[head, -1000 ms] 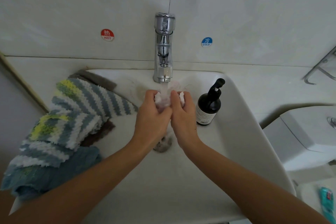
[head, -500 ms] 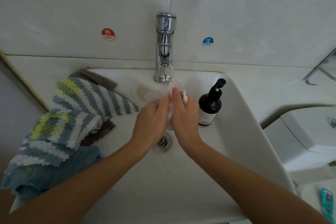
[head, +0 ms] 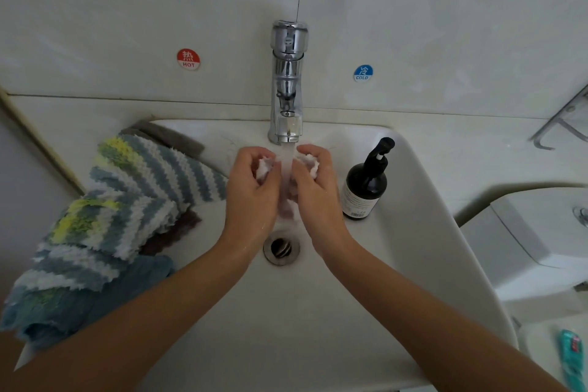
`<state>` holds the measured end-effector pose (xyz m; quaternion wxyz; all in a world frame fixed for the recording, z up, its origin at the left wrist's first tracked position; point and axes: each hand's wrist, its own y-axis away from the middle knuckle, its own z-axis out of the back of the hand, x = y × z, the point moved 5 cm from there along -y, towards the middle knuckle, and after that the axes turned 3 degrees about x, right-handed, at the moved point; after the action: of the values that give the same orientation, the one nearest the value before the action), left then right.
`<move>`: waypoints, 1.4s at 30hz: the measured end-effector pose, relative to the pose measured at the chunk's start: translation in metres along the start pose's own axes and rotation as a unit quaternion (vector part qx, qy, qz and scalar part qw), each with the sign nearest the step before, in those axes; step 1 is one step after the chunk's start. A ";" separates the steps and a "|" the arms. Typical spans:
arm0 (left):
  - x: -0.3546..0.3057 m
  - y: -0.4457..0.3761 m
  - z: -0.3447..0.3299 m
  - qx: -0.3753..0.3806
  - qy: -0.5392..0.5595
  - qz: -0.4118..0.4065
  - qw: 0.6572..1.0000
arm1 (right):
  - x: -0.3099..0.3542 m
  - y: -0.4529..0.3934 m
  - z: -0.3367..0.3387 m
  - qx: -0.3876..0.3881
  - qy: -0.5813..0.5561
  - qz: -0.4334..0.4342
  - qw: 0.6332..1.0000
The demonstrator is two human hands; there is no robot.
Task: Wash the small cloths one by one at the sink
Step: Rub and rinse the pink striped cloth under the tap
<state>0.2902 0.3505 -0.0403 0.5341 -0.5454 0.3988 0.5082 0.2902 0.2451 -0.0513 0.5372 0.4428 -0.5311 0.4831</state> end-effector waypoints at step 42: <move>0.009 -0.011 -0.003 0.062 -0.025 0.004 0.998 | 0.011 0.009 0.002 0.026 -0.077 0.018 0.997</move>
<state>0.3027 0.3495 -0.0472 0.5749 -0.4966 0.4179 0.4982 0.2810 0.2448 -0.0407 0.4744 0.4831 -0.5662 0.4701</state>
